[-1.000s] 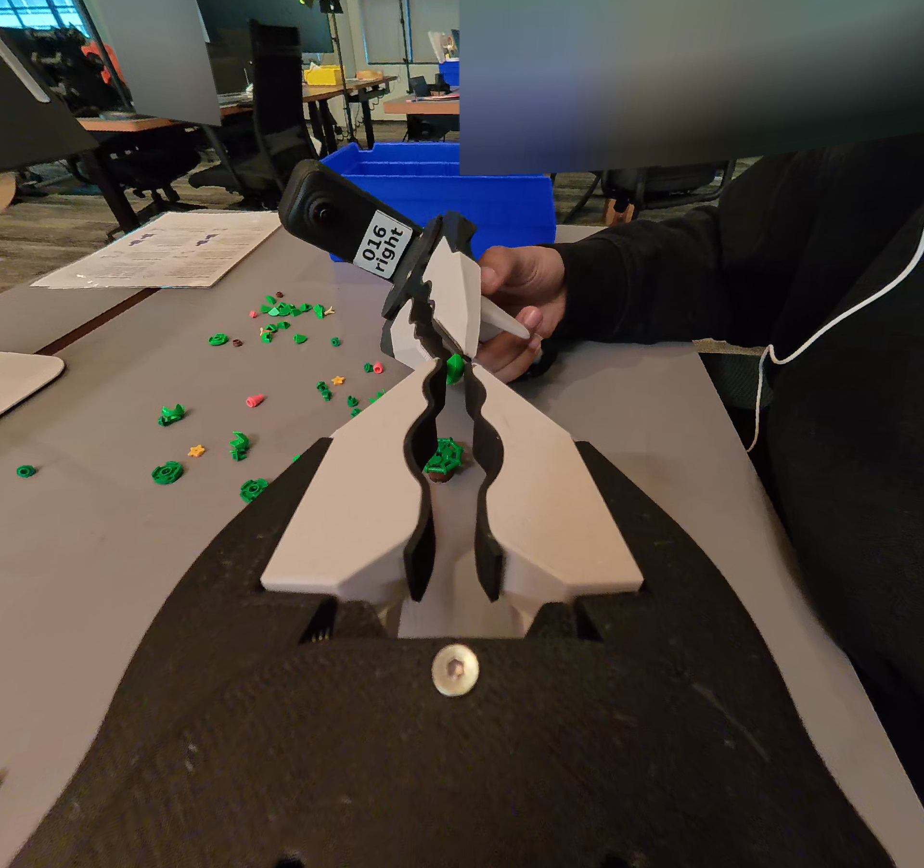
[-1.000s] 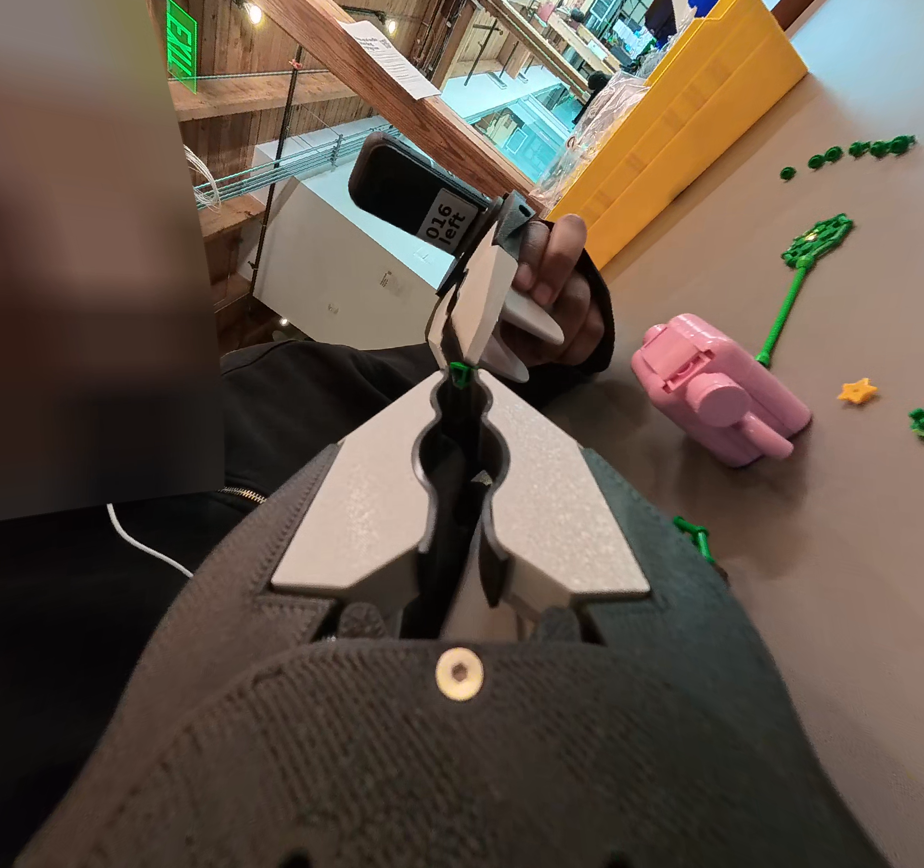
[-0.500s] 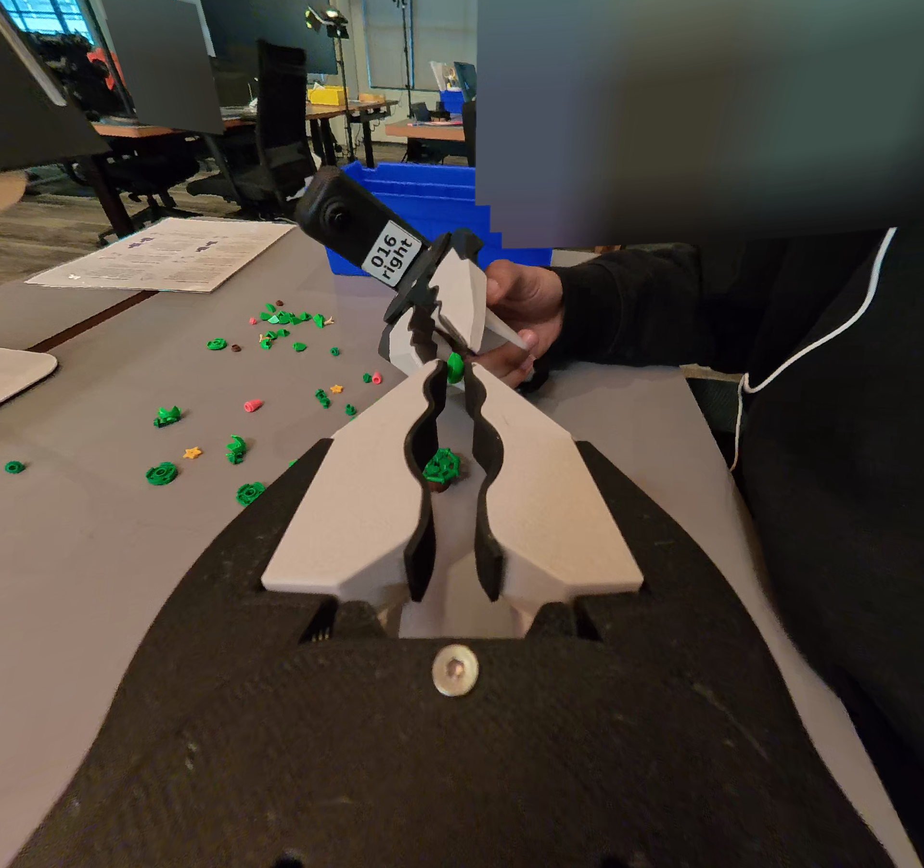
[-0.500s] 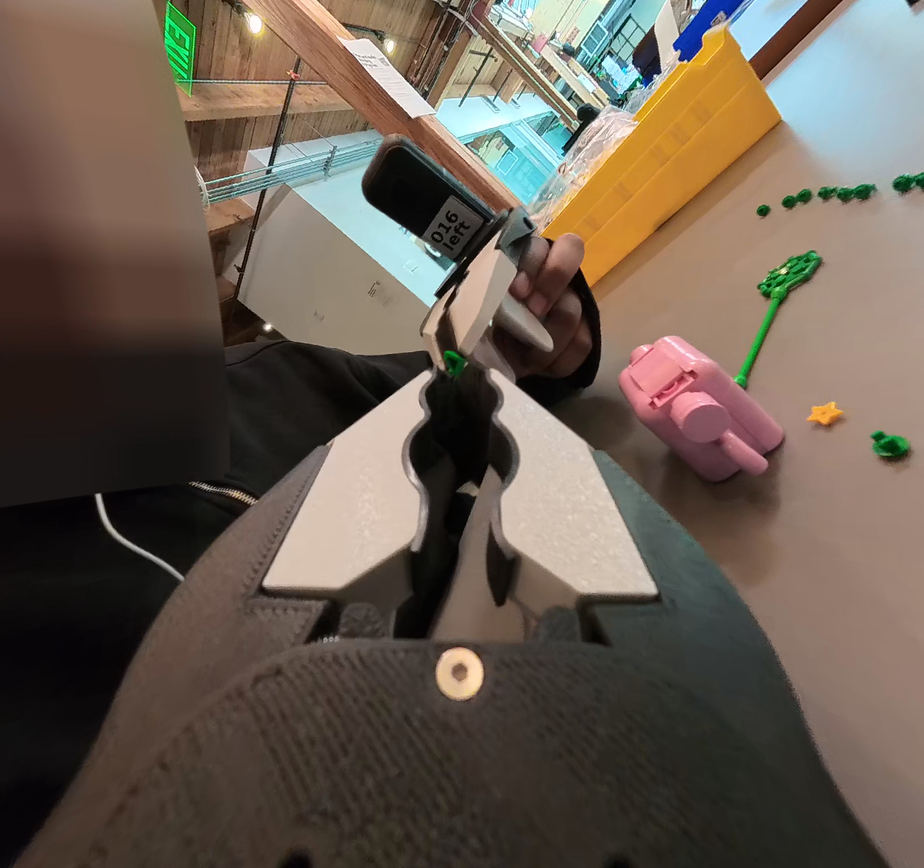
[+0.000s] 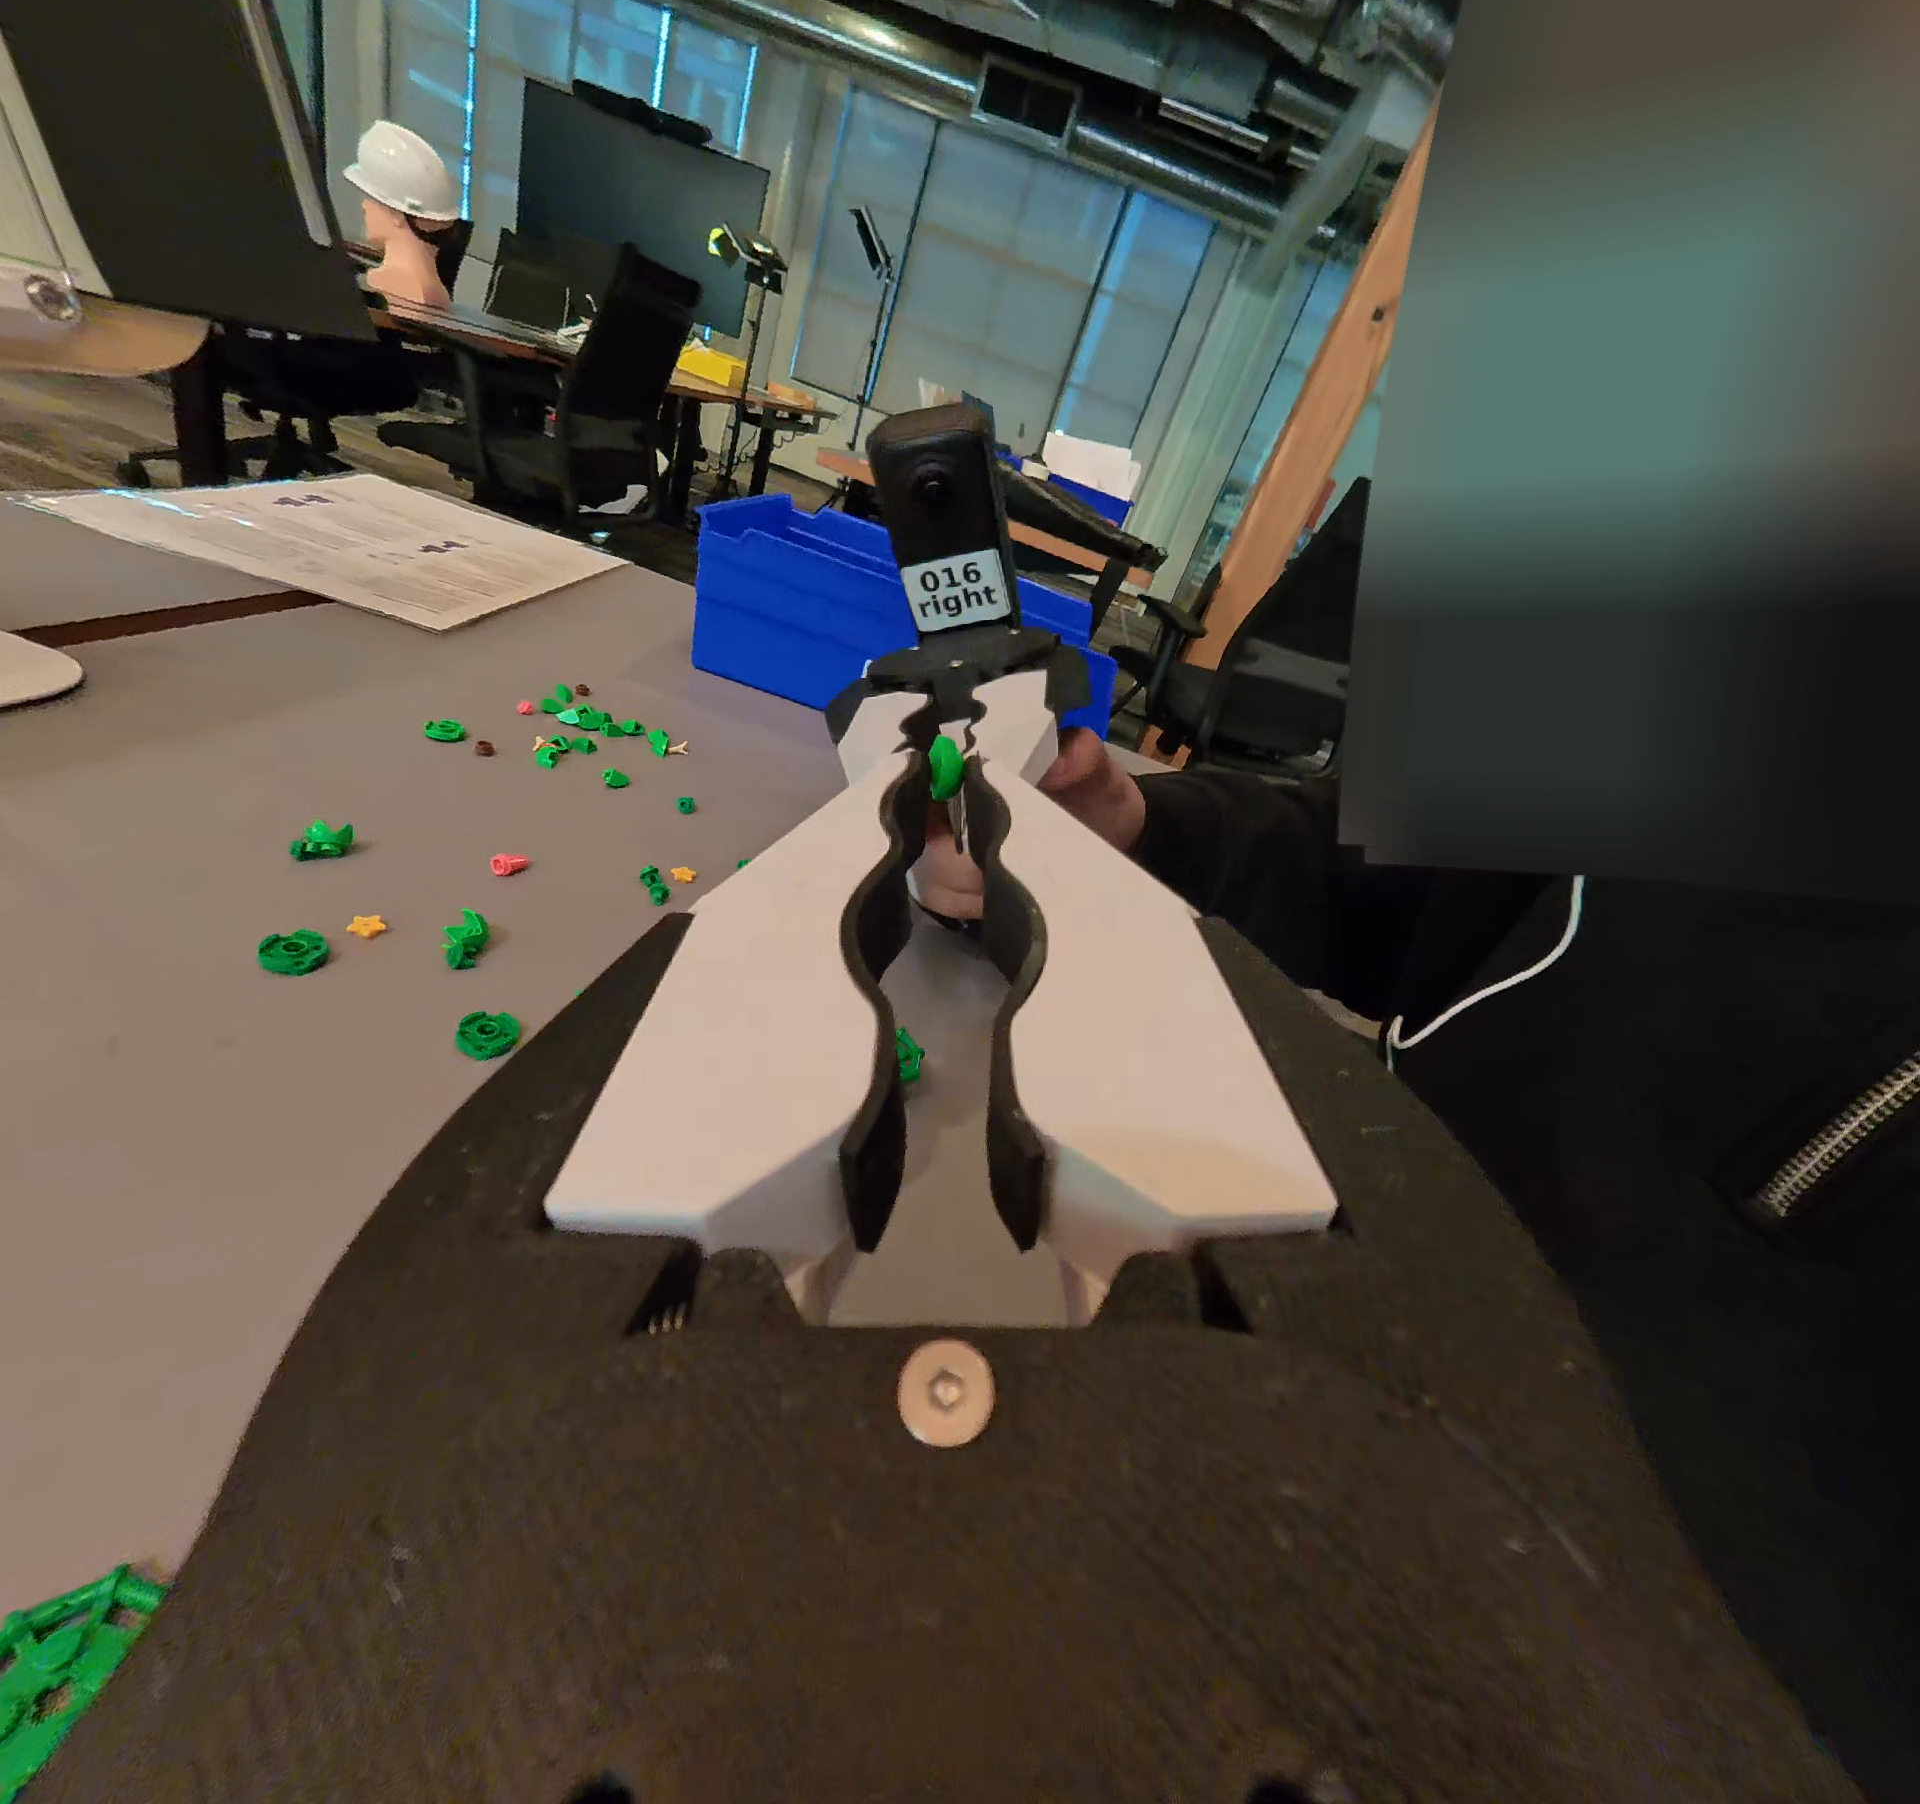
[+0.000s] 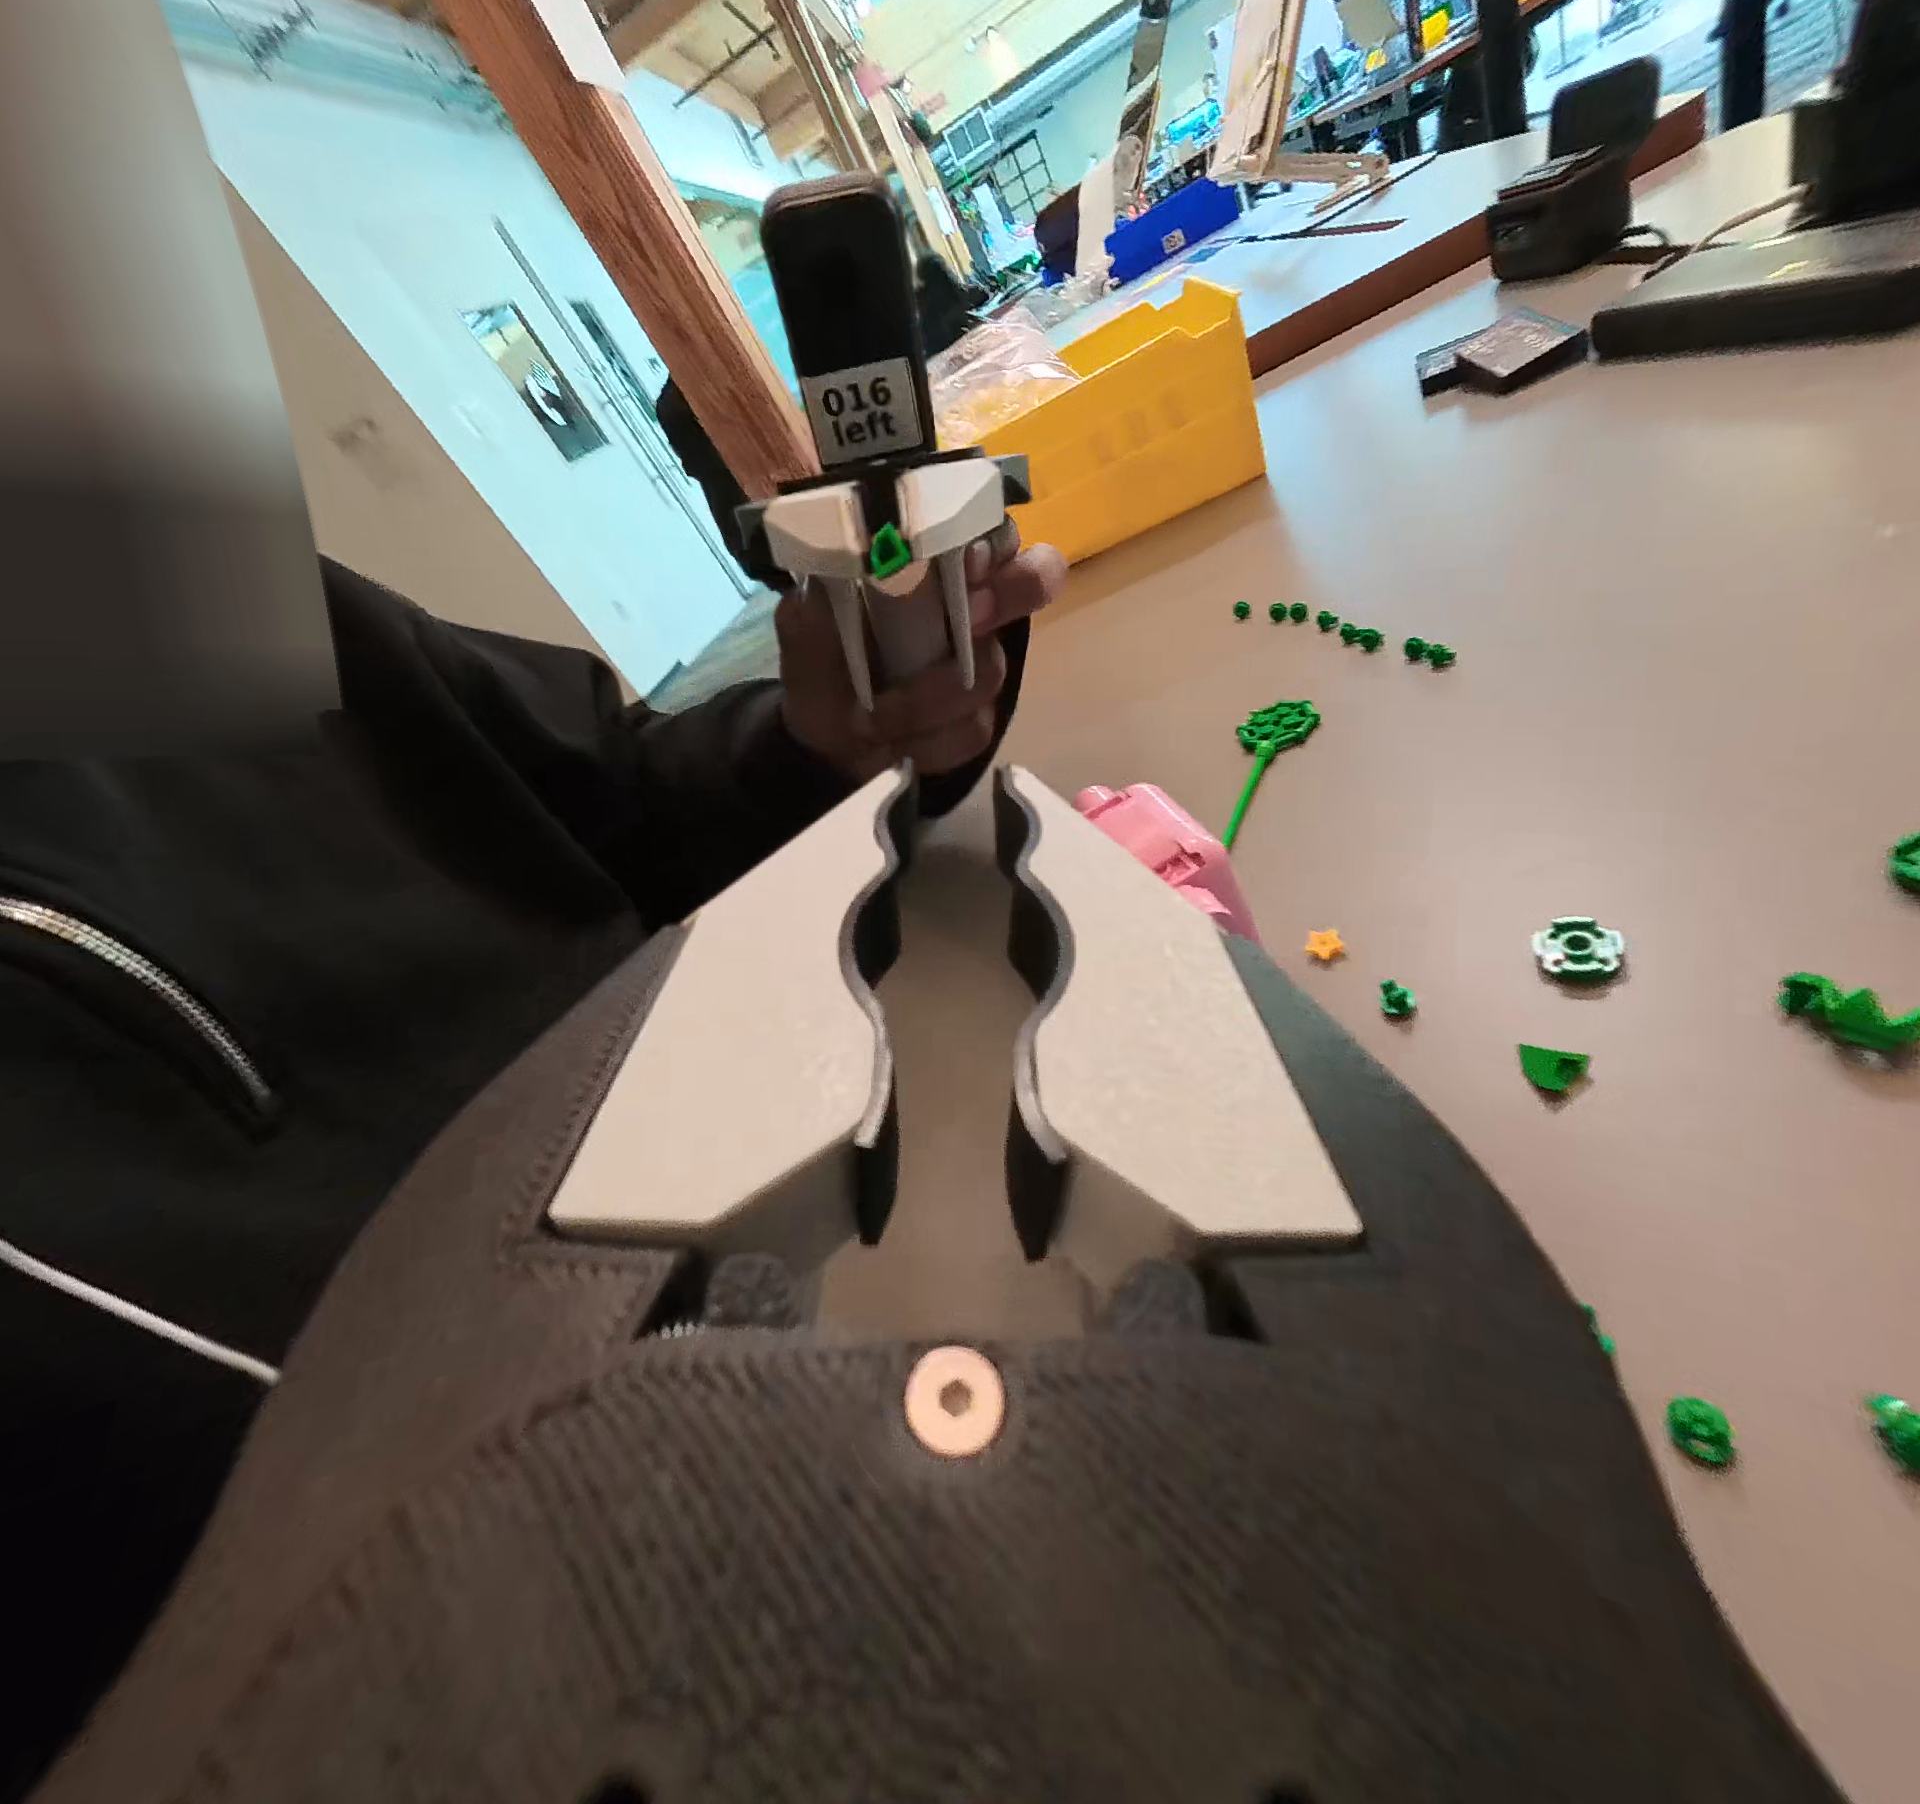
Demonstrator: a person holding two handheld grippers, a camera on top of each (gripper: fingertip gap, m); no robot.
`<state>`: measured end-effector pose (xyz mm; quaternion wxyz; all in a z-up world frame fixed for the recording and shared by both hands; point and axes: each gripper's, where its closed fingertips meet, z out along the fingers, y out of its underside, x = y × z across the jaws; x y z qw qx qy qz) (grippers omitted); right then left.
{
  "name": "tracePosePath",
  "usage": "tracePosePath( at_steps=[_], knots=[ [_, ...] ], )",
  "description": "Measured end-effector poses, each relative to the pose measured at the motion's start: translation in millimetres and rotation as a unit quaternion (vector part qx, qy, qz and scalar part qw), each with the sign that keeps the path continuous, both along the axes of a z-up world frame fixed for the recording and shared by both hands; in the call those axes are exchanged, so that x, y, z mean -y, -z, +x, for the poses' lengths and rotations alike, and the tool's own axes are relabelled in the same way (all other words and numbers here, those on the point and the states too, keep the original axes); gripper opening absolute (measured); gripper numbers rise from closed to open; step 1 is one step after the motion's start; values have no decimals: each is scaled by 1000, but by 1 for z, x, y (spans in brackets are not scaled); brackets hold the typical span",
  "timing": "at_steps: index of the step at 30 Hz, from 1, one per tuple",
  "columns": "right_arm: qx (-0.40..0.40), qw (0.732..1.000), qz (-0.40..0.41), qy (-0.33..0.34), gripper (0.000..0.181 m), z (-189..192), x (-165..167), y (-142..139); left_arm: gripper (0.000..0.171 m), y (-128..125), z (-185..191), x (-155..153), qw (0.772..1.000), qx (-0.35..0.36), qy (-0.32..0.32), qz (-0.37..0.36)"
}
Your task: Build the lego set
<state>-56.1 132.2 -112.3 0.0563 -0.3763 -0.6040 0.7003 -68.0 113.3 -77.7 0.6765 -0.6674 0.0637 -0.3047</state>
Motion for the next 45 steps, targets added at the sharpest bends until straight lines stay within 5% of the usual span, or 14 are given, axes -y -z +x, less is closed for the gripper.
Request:
tracePosePath(
  at_steps=[13,31,45],
  knots=[
    [-76,988,123,59,6,-3,-4,4,3,1,-2,1,1000,14,9,-6],
    [-83,987,124,59,2,-4,-3,9,3,6,0,0,1000,3,12,-17],
    [-146,964,207,82,2,-1,10,3,3,8,2,-1,1000,6,18,-23]
  ],
)
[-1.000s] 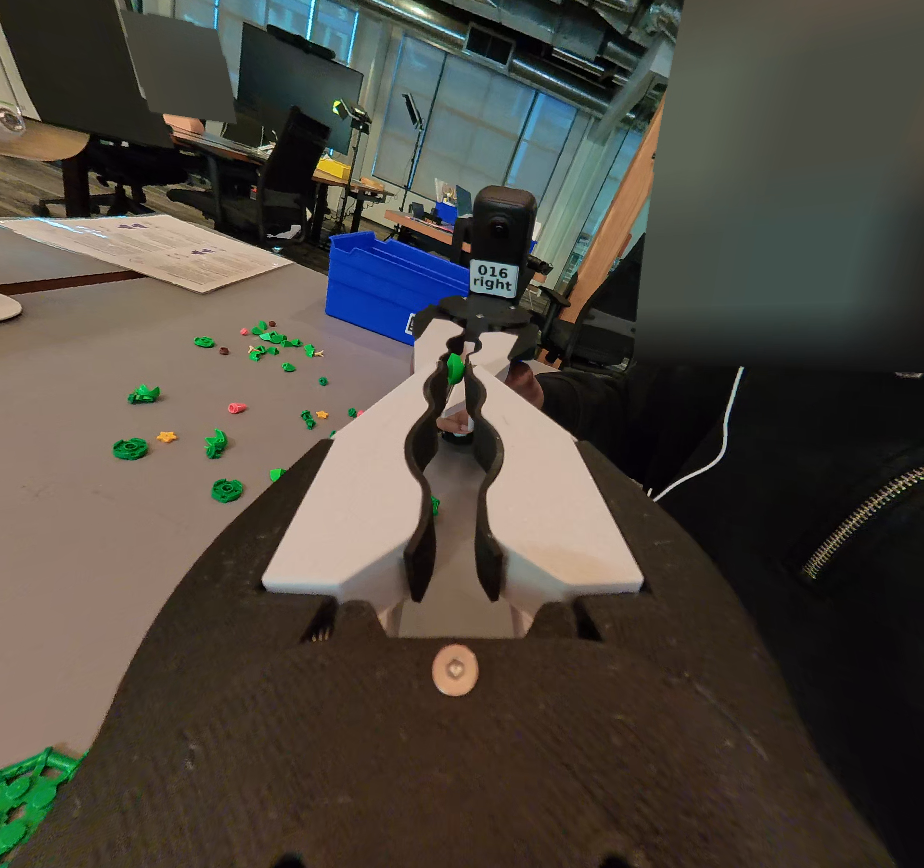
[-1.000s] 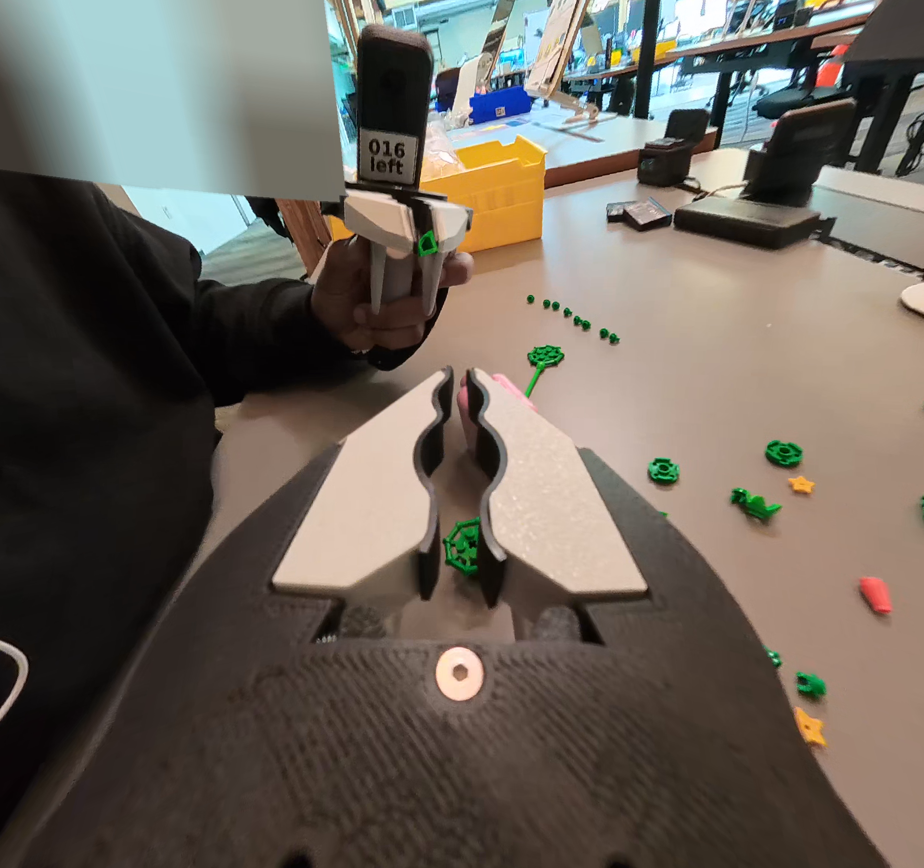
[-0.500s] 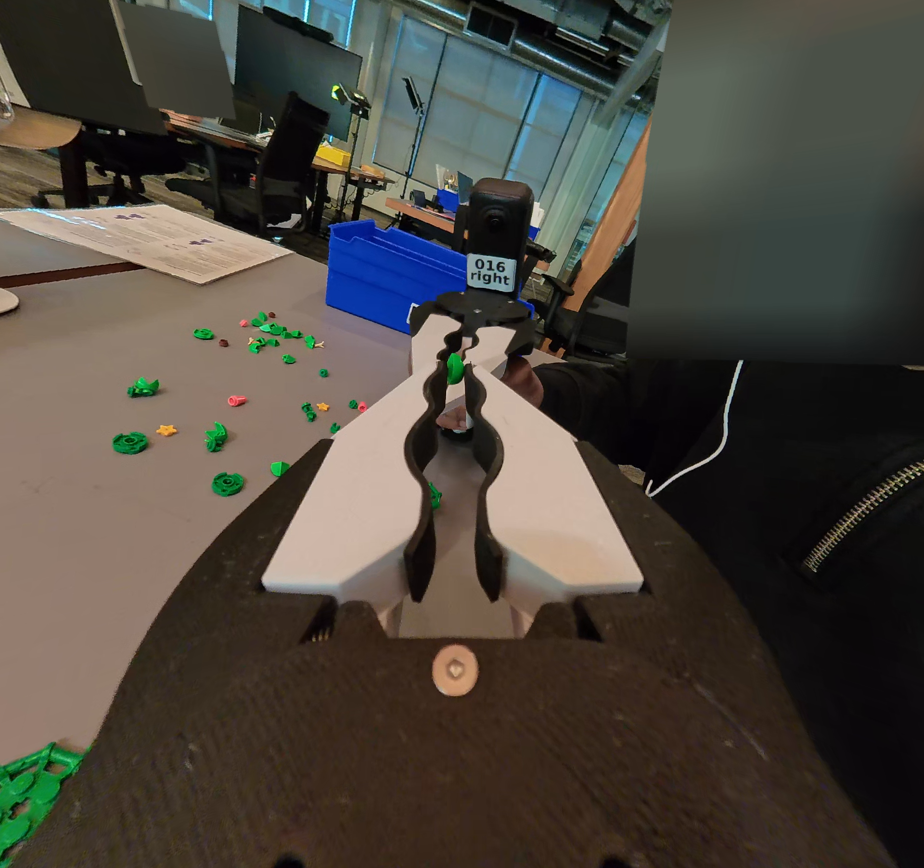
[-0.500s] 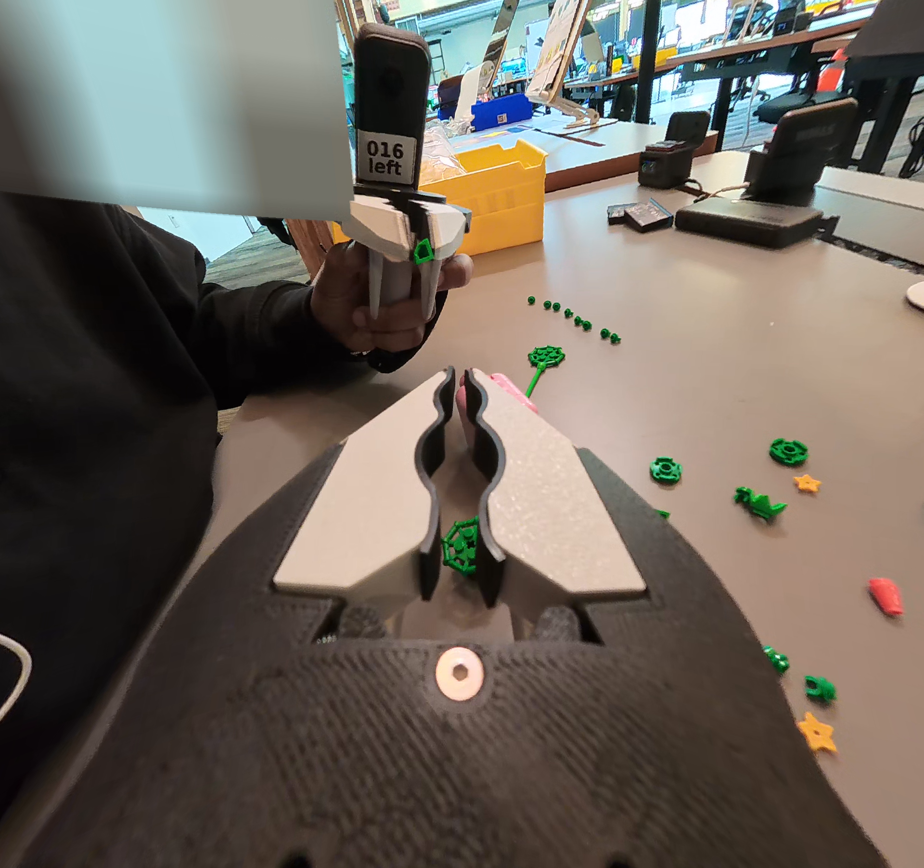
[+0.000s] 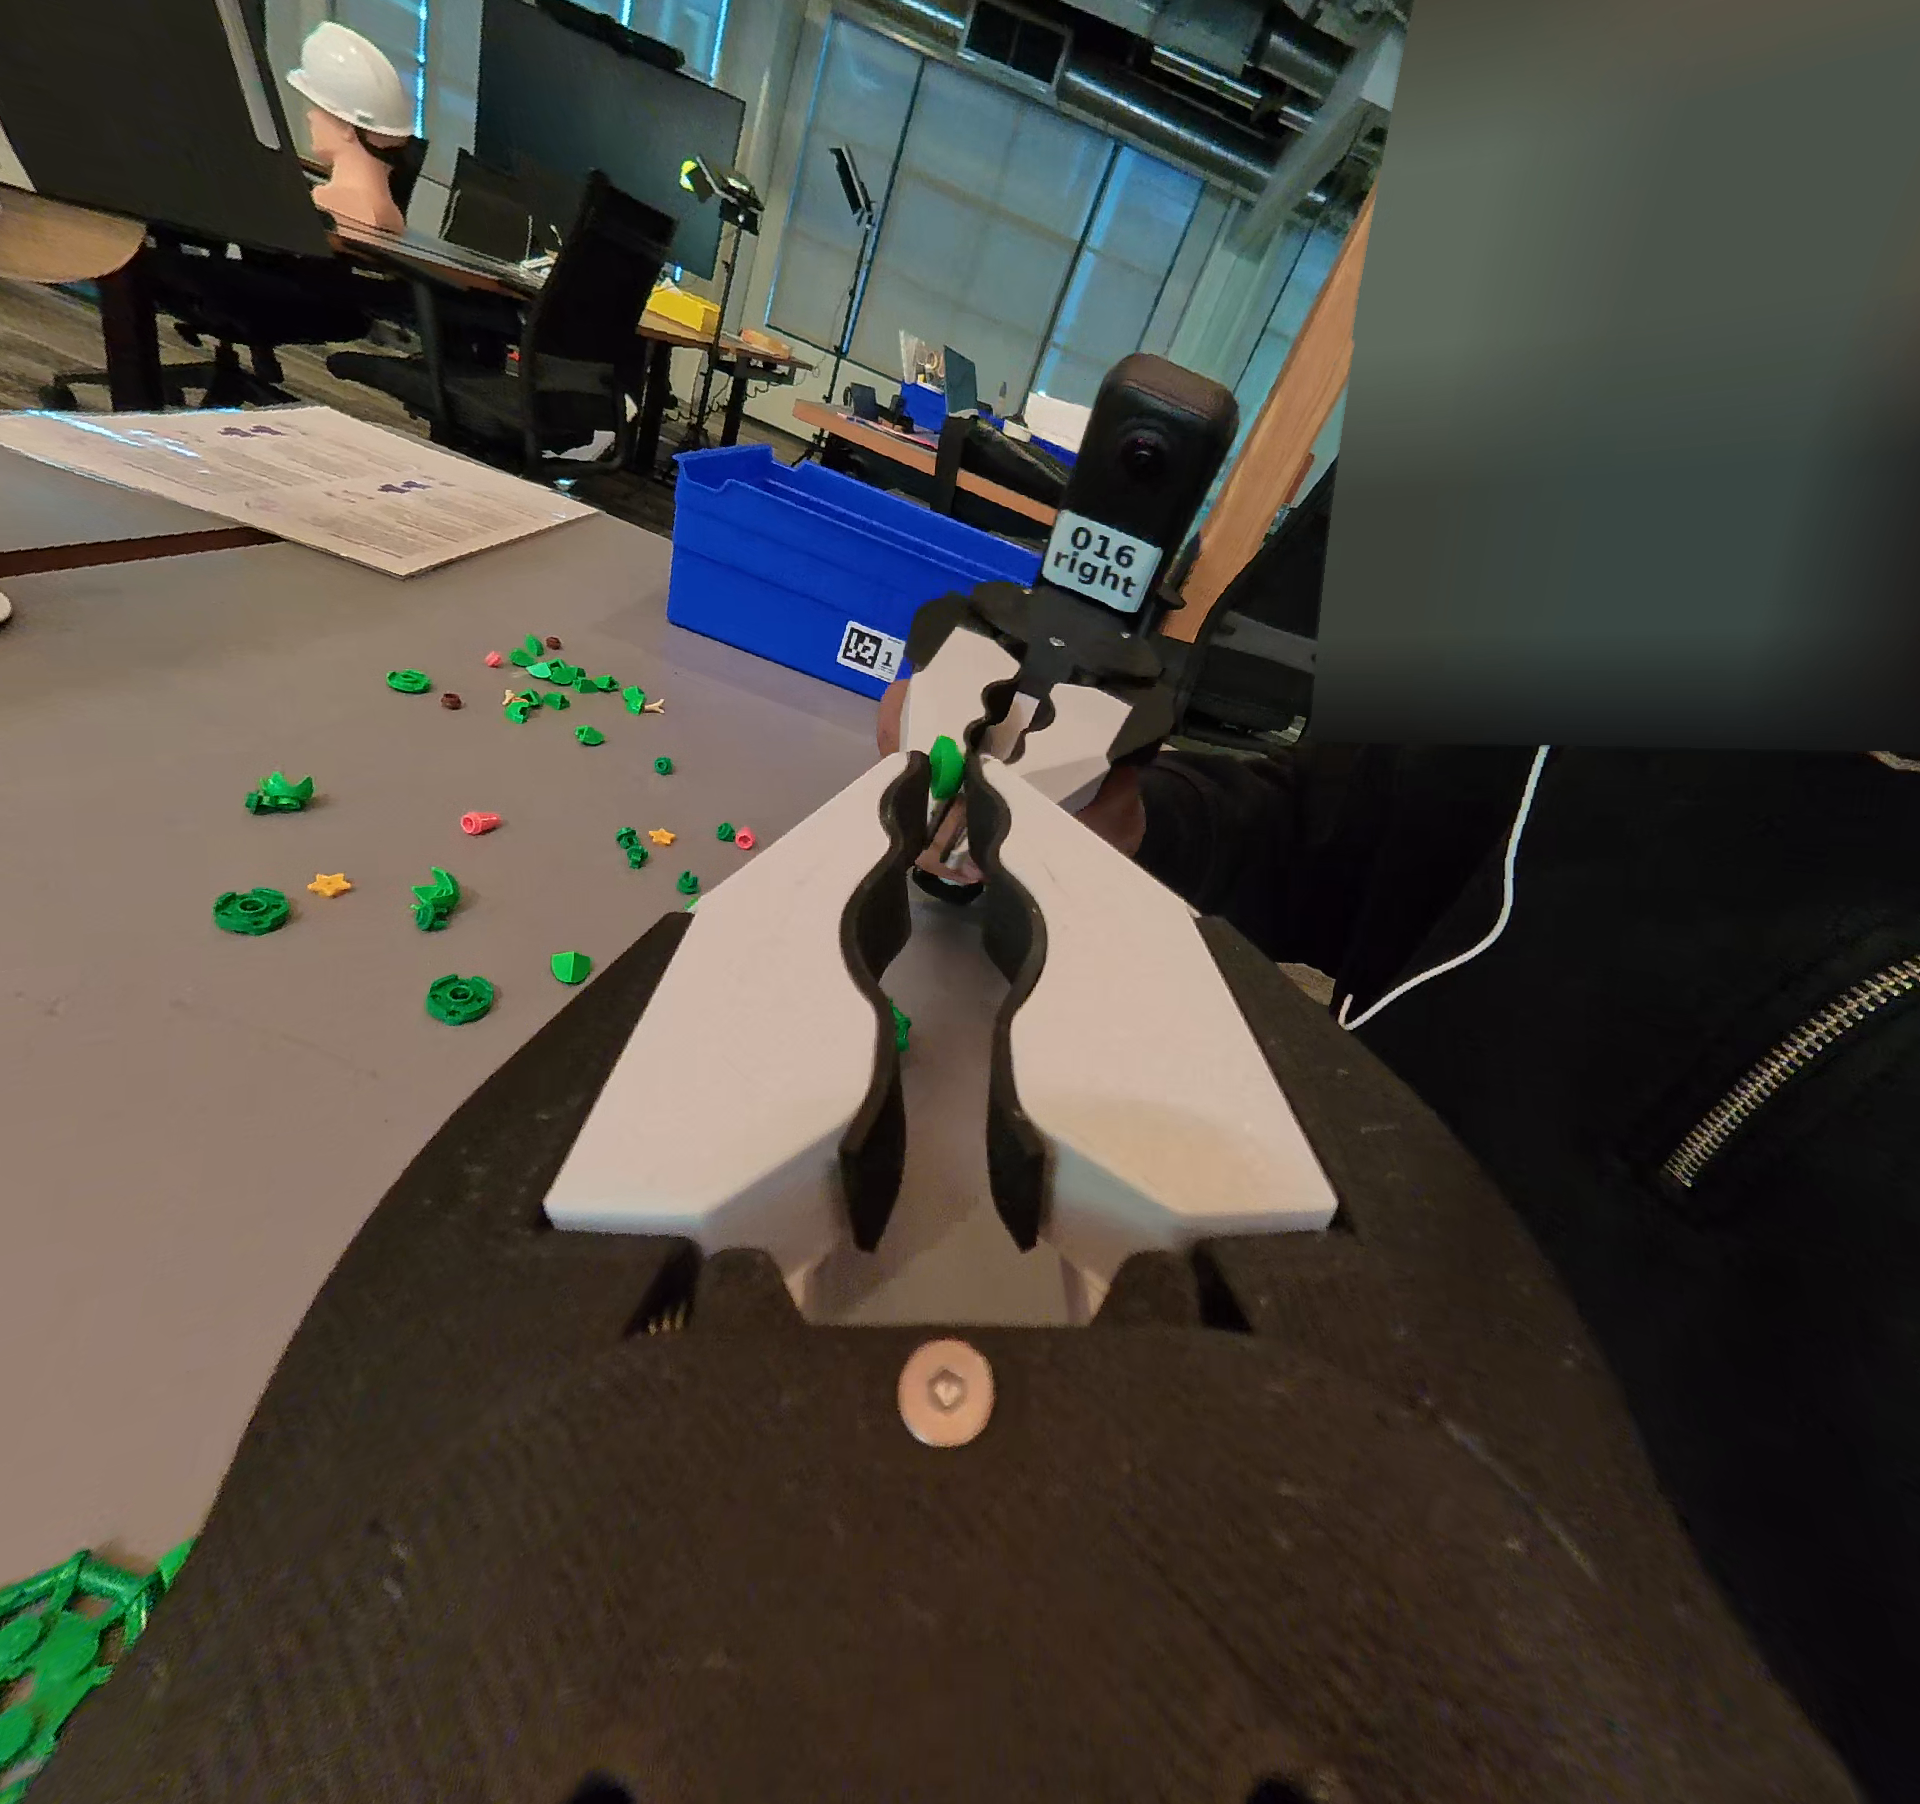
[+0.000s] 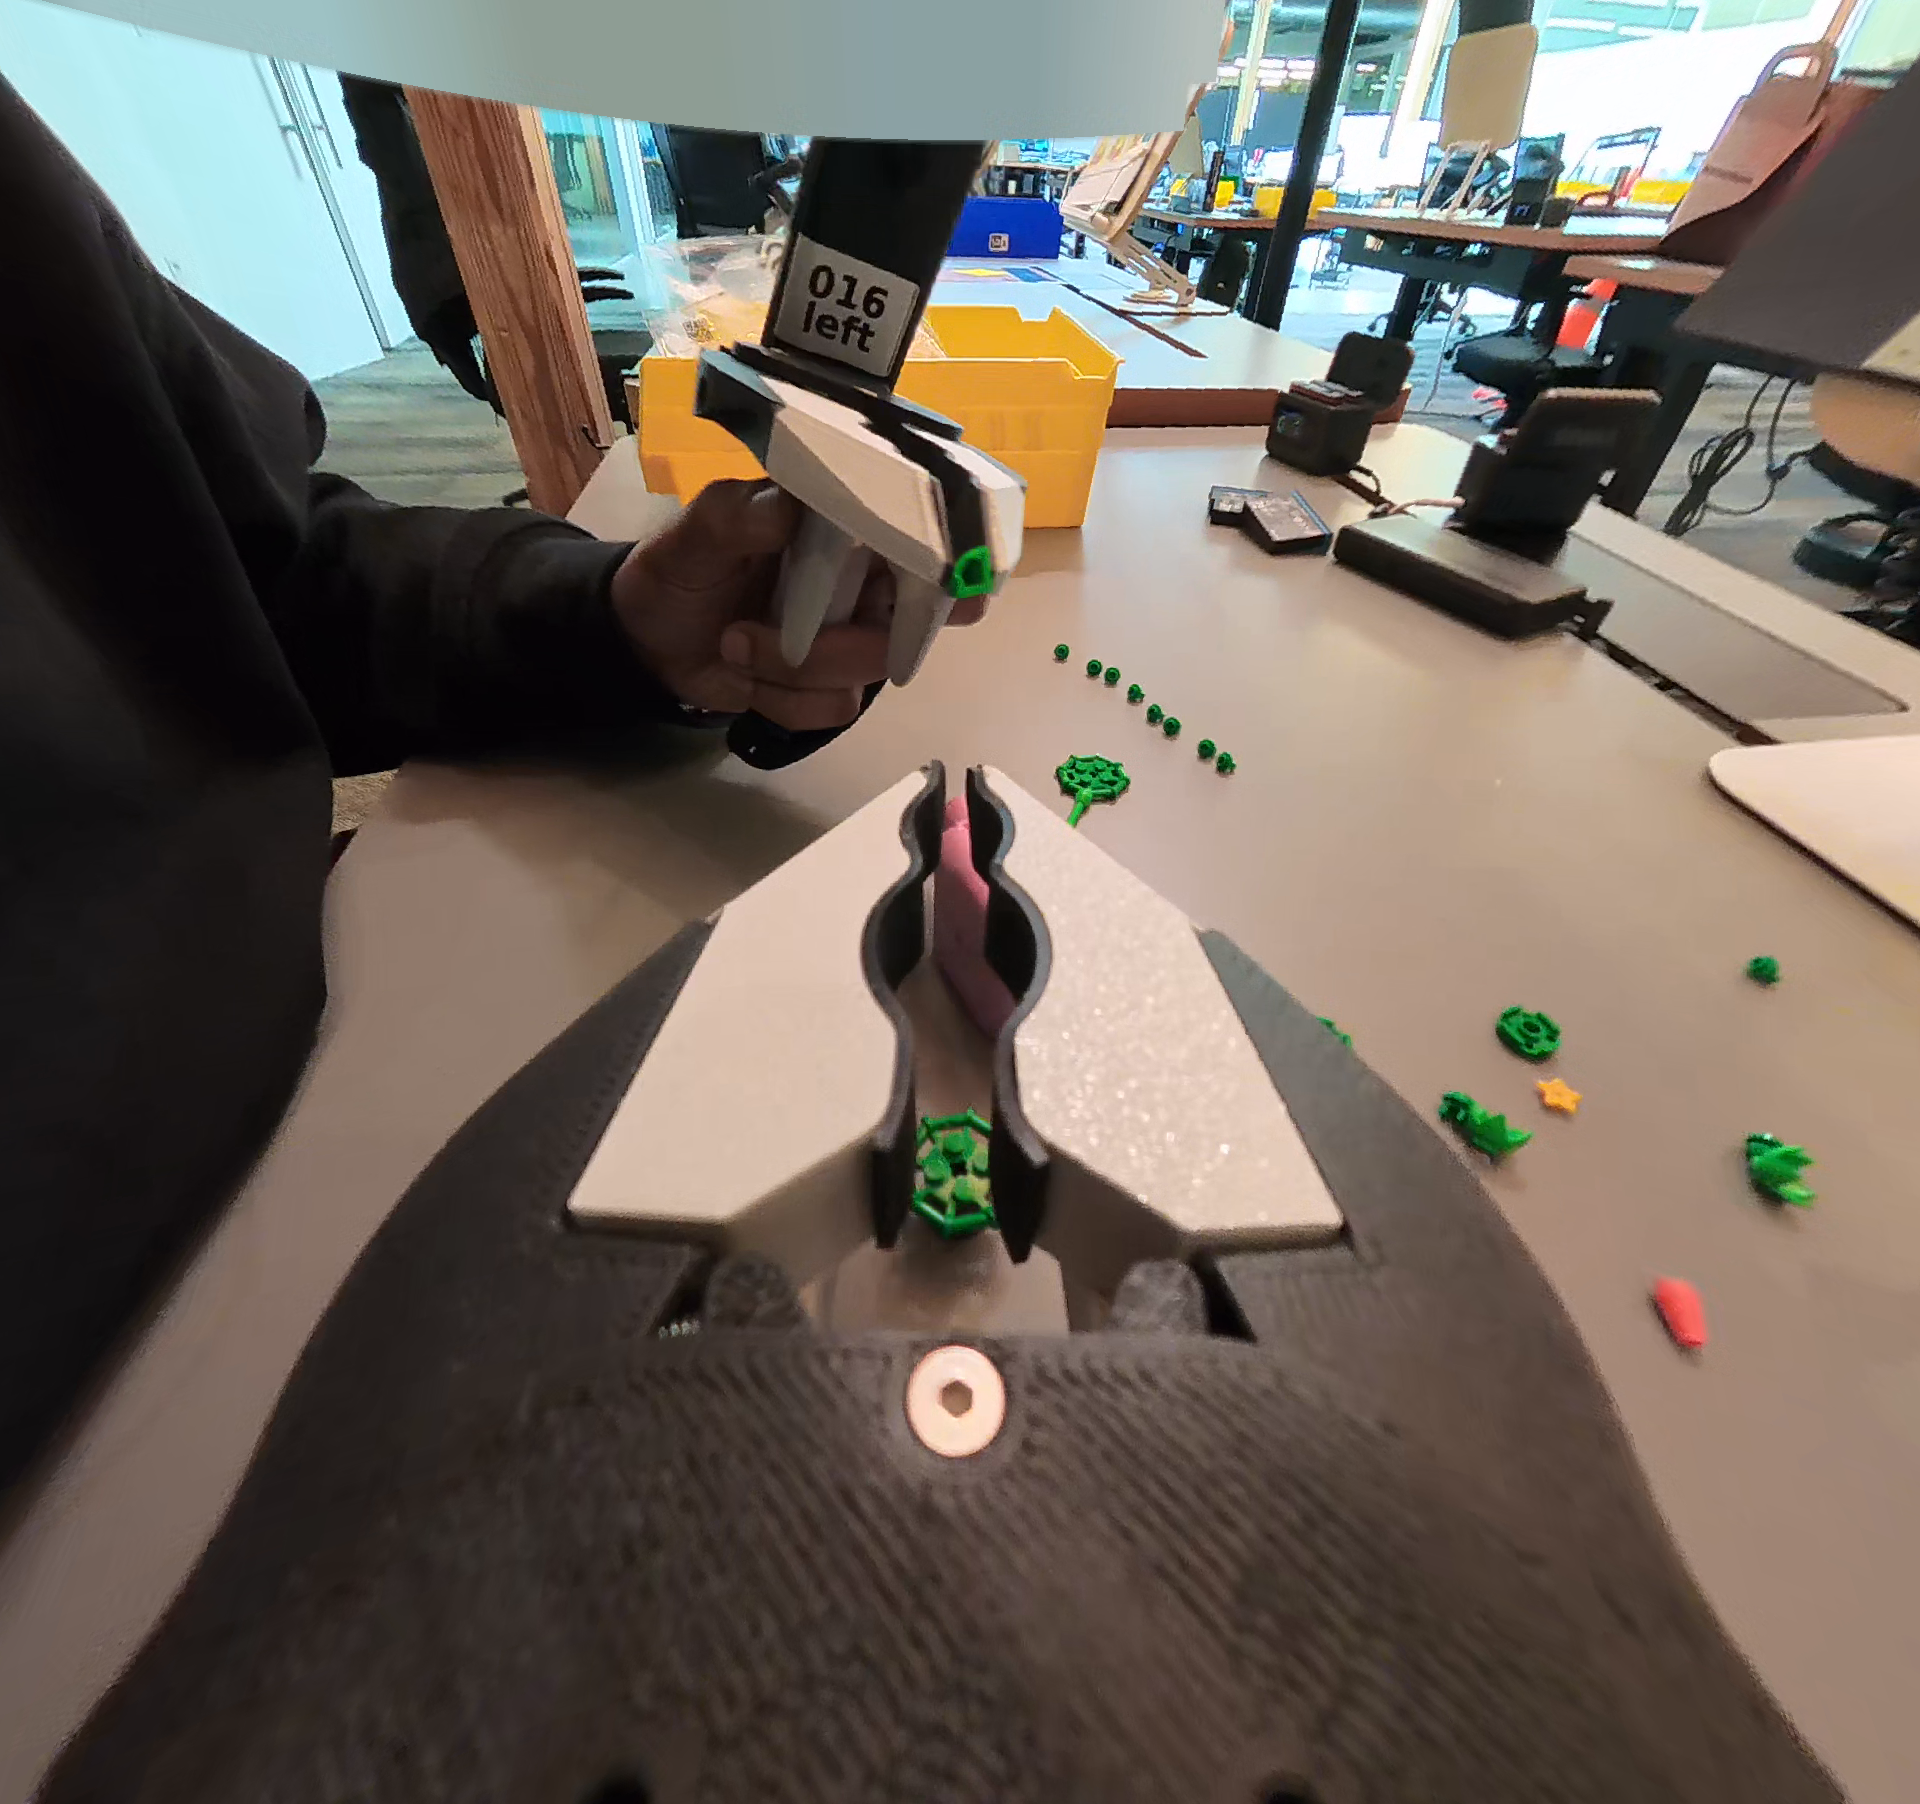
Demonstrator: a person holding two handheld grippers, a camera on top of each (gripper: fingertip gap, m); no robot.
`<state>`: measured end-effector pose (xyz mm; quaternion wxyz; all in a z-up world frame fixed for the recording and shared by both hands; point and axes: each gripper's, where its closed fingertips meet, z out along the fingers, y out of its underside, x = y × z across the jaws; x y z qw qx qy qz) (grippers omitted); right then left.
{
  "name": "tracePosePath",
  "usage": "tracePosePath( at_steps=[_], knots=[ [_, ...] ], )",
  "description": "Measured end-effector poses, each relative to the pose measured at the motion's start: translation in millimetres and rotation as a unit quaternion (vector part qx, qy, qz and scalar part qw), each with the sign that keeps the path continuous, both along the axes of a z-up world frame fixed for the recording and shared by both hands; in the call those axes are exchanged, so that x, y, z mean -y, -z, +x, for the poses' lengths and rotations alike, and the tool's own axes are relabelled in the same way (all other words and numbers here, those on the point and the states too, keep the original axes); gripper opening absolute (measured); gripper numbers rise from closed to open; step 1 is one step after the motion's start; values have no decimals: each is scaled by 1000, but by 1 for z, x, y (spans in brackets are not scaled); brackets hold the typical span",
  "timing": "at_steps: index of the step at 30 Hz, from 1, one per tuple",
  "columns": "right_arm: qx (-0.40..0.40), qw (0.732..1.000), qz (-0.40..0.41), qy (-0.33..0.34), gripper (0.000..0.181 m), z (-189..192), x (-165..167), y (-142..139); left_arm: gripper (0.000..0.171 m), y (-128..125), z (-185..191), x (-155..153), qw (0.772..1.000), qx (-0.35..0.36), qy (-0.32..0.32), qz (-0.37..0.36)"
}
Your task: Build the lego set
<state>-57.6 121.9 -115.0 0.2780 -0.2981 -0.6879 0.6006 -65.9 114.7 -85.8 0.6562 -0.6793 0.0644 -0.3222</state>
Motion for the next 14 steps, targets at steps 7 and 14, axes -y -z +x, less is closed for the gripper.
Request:
tracePosePath(
  at_steps=[7,14],
  knots=[
    [-19,1000,4,9,4,0,3,-6,3,2,1,-1,1000,1,3,-4],
    [-43,999,4,26,6,0,2,-15,3,3,3,-1,1000,-1,6,-8]
  ],
)
